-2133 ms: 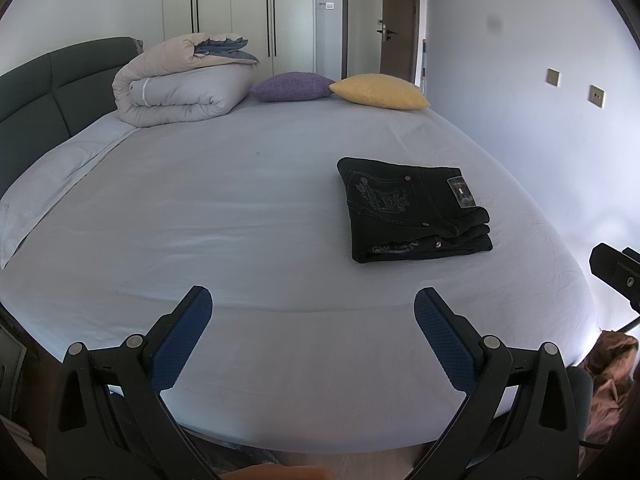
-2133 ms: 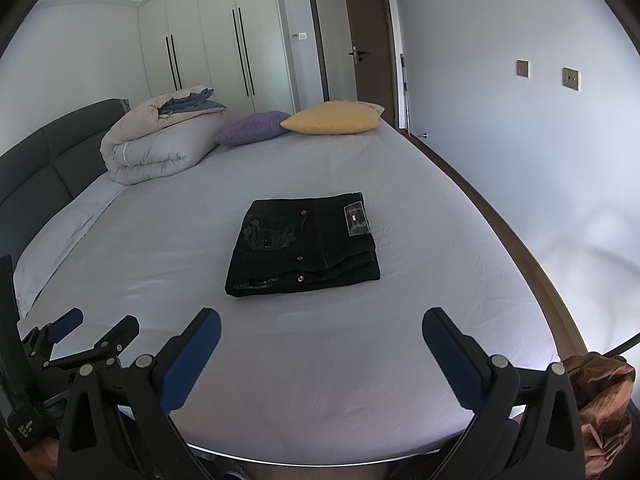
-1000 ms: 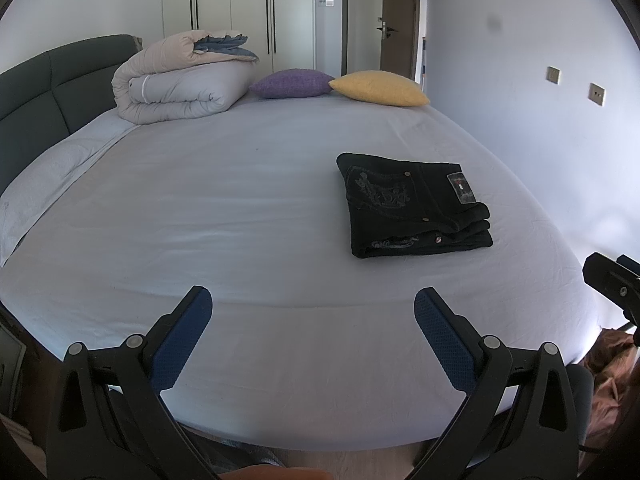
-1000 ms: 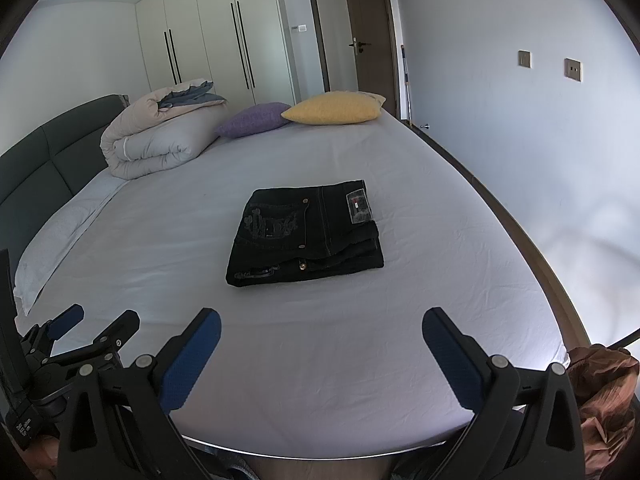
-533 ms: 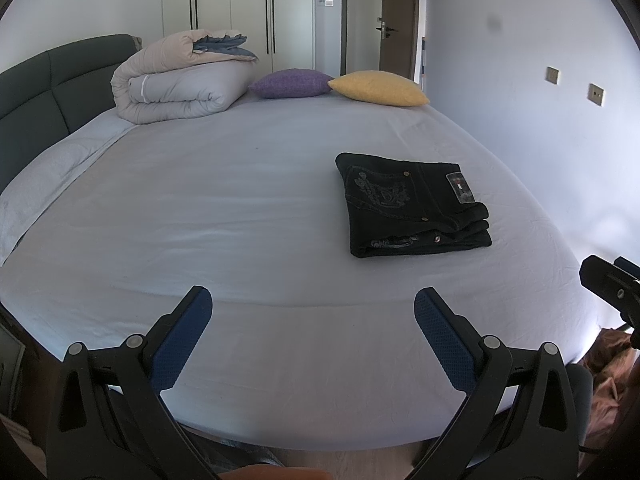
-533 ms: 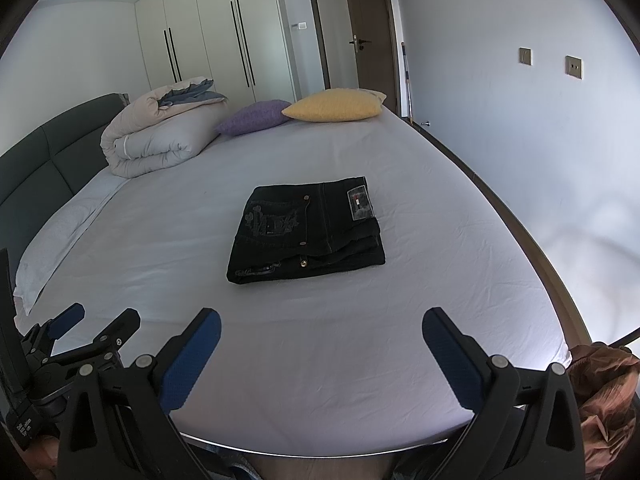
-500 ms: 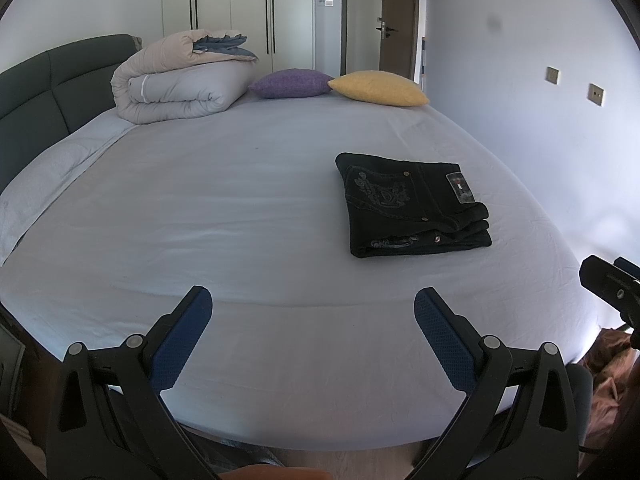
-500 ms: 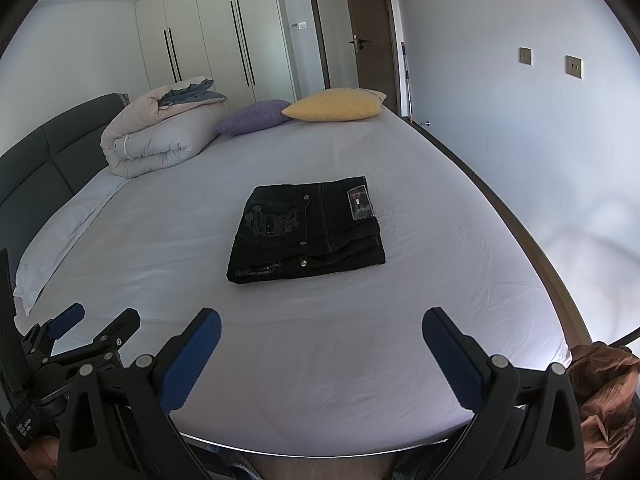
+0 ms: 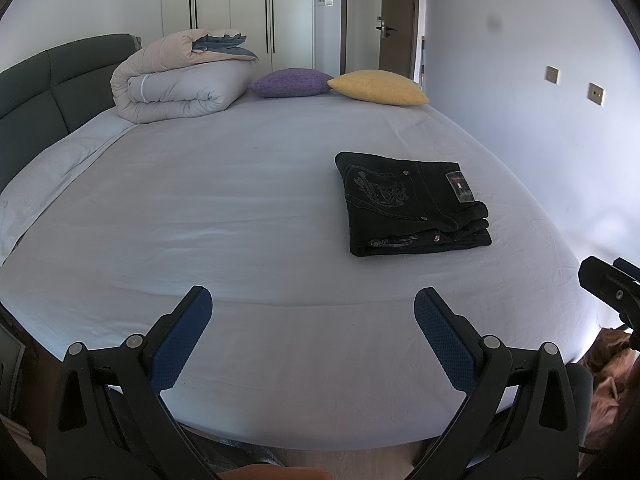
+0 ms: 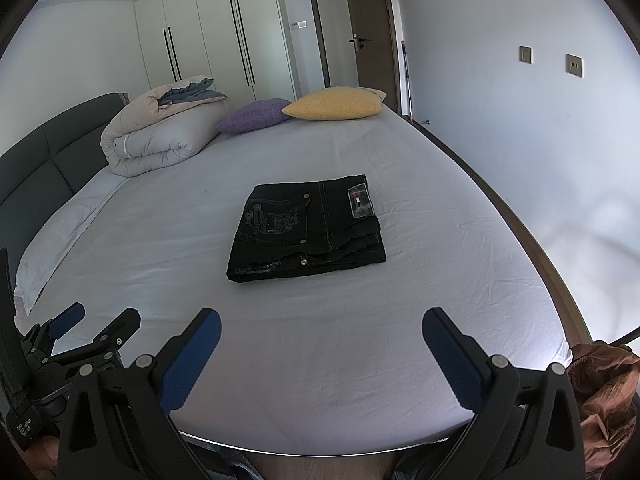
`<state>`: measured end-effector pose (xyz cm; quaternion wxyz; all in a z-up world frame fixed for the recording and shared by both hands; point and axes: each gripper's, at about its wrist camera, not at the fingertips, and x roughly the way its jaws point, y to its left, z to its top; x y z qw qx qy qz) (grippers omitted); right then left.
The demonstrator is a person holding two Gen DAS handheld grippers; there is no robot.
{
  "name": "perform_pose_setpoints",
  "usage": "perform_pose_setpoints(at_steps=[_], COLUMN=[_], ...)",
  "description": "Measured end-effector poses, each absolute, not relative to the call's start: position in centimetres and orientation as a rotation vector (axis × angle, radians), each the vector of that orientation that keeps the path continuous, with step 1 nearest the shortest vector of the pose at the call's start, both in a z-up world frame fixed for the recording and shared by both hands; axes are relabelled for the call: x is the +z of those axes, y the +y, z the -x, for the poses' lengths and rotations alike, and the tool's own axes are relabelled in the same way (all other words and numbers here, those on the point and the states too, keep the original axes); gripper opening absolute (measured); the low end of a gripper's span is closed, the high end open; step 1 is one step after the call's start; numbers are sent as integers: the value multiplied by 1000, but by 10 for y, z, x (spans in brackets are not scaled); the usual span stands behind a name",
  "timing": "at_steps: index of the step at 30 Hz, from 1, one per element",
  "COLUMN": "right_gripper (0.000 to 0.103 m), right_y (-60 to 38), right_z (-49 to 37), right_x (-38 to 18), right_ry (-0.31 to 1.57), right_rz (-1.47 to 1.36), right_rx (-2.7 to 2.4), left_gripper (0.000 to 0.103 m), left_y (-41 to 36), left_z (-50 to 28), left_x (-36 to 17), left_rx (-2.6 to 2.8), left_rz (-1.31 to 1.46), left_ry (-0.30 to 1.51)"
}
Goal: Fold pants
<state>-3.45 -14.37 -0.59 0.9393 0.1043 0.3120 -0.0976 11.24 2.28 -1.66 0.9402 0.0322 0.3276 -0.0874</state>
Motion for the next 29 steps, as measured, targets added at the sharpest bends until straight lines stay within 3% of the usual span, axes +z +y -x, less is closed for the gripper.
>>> perform_pose_setpoints(at_steps=[29], right_gripper=[103], right_y=[-143], right_z=[36], right_x=[-11], right_ry=[643], right_rz=[-215], right_rx=[-197], left_gripper=[103], left_y=[24], left_z=[-110], left_x=[-23], left_rx=[-176], left_rz=[-53], left_ry=[676])
